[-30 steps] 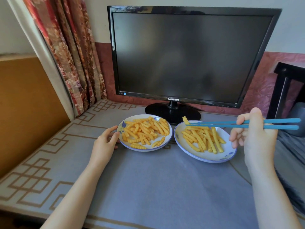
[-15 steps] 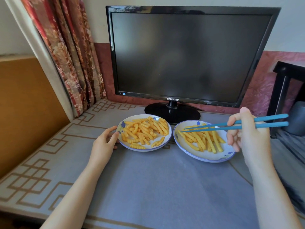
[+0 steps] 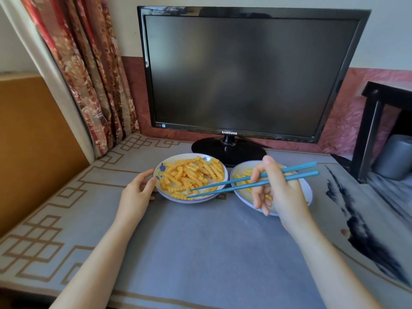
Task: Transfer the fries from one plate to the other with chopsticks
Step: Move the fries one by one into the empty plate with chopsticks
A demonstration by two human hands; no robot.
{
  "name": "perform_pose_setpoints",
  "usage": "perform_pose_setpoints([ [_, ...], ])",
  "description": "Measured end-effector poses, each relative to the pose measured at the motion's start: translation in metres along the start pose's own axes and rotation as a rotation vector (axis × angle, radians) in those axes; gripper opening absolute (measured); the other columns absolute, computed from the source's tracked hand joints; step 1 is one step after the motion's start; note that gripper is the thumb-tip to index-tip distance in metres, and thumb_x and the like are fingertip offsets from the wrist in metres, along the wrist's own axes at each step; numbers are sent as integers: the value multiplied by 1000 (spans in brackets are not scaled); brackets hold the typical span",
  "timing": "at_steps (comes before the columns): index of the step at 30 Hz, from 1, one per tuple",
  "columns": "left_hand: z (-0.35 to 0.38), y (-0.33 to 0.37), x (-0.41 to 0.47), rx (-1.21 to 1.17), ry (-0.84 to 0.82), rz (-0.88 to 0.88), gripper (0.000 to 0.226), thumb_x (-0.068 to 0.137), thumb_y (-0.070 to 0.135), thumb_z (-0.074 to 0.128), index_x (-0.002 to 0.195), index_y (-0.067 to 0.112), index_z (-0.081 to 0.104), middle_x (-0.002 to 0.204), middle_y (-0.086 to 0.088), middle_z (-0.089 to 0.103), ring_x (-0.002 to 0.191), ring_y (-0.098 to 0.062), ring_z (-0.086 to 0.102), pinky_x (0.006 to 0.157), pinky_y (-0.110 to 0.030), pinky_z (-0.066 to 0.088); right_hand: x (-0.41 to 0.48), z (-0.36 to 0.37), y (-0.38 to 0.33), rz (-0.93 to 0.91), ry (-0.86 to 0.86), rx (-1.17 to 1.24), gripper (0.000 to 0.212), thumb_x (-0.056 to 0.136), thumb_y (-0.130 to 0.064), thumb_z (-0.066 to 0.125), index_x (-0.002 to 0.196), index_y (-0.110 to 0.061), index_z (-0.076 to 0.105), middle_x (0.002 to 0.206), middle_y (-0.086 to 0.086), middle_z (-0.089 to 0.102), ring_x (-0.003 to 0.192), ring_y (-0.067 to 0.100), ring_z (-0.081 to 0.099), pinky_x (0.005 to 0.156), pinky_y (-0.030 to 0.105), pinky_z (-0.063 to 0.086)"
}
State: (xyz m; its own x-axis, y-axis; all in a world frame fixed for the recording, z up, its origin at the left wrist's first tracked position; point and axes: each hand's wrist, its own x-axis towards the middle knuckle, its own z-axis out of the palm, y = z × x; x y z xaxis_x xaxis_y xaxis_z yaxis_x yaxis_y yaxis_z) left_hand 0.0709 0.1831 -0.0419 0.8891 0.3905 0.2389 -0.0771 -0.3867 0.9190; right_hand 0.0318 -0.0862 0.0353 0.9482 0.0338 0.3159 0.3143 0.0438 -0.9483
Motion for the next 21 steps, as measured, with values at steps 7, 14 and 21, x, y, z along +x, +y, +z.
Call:
perform_pose_setpoints([
  [7,1,1,0,-5,5,0,30,97,15,48,126,14,58,95,-5,67,67,-5,58,51,-3,44,-3,11,10,0,-61,-49,44,101,-26,34,68,-7,54,42,17,48,28,17,37,33,17,28],
  [14,0,2,-1,-11,4,-1,31,97,14,48,126,12,57,95,-6,67,66,-5,58,51,-3,44,-8,24,15,-50,-40,24,43,99,-28,40,65,-4,52,48,19,46,30,11,46,32,14,29],
  [21,0,0,1,-17,-1,-3,30,97,15,49,125,13,59,92,-4,67,62,1,61,51,-4,45,-5,11,5,-42,132,9,47,102,-25,35,60,-5,47,41,16,47,27,17,42,33,14,28],
])
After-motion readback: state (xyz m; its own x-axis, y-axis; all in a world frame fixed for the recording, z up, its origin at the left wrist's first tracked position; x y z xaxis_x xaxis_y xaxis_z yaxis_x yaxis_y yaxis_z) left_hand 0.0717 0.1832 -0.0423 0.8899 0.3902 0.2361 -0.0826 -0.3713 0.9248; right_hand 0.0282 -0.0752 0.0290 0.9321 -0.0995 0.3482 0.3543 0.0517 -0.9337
